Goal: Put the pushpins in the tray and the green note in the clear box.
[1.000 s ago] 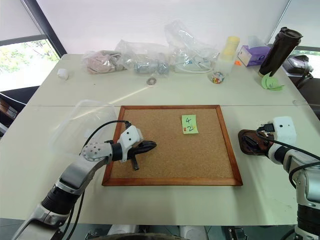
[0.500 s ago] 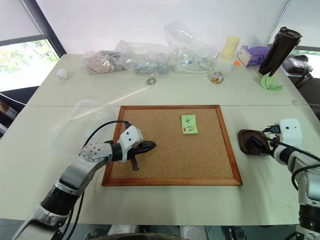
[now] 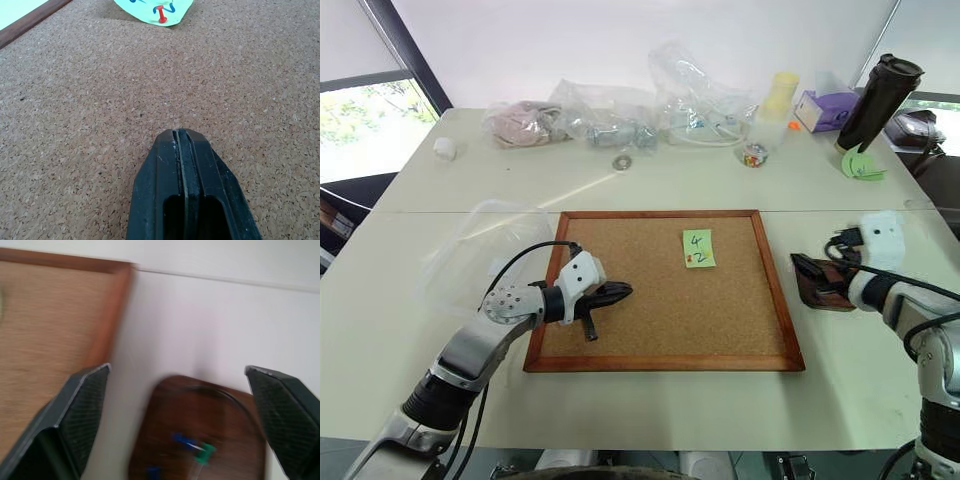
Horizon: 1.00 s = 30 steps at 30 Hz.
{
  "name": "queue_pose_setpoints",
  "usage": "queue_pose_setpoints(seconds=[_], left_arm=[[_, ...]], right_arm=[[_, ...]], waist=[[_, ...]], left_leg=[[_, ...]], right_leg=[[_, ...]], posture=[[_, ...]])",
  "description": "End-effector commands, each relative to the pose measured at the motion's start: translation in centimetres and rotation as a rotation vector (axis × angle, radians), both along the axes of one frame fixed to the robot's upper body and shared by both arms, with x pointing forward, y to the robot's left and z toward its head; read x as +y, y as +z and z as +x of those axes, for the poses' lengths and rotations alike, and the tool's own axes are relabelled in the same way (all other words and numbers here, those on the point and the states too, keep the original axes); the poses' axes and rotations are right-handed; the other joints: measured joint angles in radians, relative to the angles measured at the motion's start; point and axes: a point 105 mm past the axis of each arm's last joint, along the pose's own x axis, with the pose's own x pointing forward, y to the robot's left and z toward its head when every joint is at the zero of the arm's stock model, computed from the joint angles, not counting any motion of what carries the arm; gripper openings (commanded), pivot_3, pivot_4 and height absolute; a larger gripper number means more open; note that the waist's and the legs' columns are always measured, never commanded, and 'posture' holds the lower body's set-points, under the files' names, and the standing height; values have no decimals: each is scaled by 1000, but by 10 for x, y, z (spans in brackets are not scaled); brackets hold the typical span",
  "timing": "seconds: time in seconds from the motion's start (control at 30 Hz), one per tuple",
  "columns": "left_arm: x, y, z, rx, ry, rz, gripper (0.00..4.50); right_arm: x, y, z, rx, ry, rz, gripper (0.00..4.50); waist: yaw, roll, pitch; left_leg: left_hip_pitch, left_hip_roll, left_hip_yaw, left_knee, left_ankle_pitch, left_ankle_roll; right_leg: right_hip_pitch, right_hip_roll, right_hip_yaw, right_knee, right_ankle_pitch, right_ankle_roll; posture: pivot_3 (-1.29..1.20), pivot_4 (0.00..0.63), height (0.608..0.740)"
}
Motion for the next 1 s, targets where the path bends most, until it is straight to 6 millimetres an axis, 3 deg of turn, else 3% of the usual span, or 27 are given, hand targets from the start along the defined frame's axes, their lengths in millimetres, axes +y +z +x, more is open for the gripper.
queue_pose_setpoints(seconds=[0.03,0.33,0.5,0.7,0.8,1.0], left_arm=[[3,-34,-13,136,5,65,0],[3,-34,-12,131,12,66,0],[5,-34,-13,127,23,66,0],[5,-33,-14,126,34,64,0],[5,-33,-14,126,38,64,0],[5,-32,-15,126,41,62,0]], right_arm=[[39,3,4,-13,133,3,4448],[92,-17,32,-40,242,-24,4448],[106,-25,42,-54,254,-11,4448],[108,-28,50,-60,250,3,4448],[112,-28,53,-64,256,12,3600],[114,-27,53,-67,263,17,615]], waist=[[0,0,0],[1,0,0],[-1,-1,0],[-1,-1,0],[-2,-1,0],[-2,-1,0]], left_leg=[[0,0,0,0,0,0],[-1,0,0,0,0,0],[-1,-1,0,0,0,0],[-1,-1,0,0,0,0],[-1,-1,0,0,0,0],[-1,0,0,0,0,0]], right_leg=[[0,0,0,0,0,0],[-1,0,0,0,0,0],[-1,-1,0,0,0,0],[-1,-1,0,0,0,0],[-1,-1,0,0,0,0],[-2,-1,0,0,0,0]], posture=[[0,150,740],[0,150,740],[0,150,740],[0,150,740],[0,150,740],[0,150,740]])
